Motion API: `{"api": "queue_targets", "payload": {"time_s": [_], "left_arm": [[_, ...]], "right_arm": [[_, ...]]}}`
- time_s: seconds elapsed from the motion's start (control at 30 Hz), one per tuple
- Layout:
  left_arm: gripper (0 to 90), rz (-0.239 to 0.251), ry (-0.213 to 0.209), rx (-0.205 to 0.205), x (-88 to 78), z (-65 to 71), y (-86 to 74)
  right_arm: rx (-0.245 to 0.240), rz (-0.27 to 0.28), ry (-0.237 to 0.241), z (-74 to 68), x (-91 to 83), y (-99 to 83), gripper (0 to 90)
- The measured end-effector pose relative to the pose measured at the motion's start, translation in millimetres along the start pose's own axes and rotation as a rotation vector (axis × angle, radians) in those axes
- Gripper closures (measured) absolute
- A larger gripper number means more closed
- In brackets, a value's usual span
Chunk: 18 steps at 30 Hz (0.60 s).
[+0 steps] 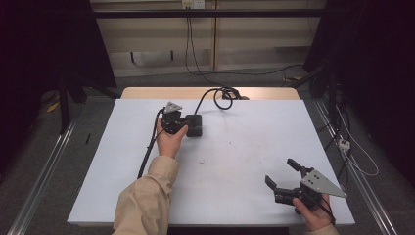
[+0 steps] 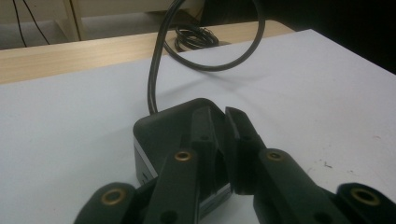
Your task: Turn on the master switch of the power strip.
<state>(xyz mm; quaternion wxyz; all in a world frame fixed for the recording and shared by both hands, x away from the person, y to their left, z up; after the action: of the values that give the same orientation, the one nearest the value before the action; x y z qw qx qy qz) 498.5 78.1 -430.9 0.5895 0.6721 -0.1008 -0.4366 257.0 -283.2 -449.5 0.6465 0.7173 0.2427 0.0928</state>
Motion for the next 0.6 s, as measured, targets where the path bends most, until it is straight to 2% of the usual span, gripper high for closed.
{"api": "queue_targets", "payload": {"time_s": [0.07,0.2,0.6], "left_arm": [[76.8,0.004,0.004,-0.016,-0.9,0.0,0.5],[67.9,-0.004,0.005,-0.015,-3.1,0.6,1.7],[43.0,-0.023,-0.037,-0.016,-13.8,3.5,2.4]], "right_arm": [[0.002,-0.001,-0.001,0.2,-0.2,-0.1,3.6],[0.001,-0.001,0.000,-0.1,-0.2,0.0,3.6],[-0.001,-0.004,-0.002,-0.1,-0.8,-0.5,3.6]]}}
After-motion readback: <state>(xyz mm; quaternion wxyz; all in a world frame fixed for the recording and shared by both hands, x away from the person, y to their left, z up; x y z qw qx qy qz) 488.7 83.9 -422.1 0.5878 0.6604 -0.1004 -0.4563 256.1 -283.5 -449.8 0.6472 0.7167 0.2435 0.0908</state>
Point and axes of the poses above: each handheld gripper's, and its own axes: x roughly forward along the jaws, y roughly out of its top, z roughly to its right, the point moved 1 cm from there along x, roughly forward along the jaws, and after that the axes turned 8 degrees about x, right-handed, at the moved point
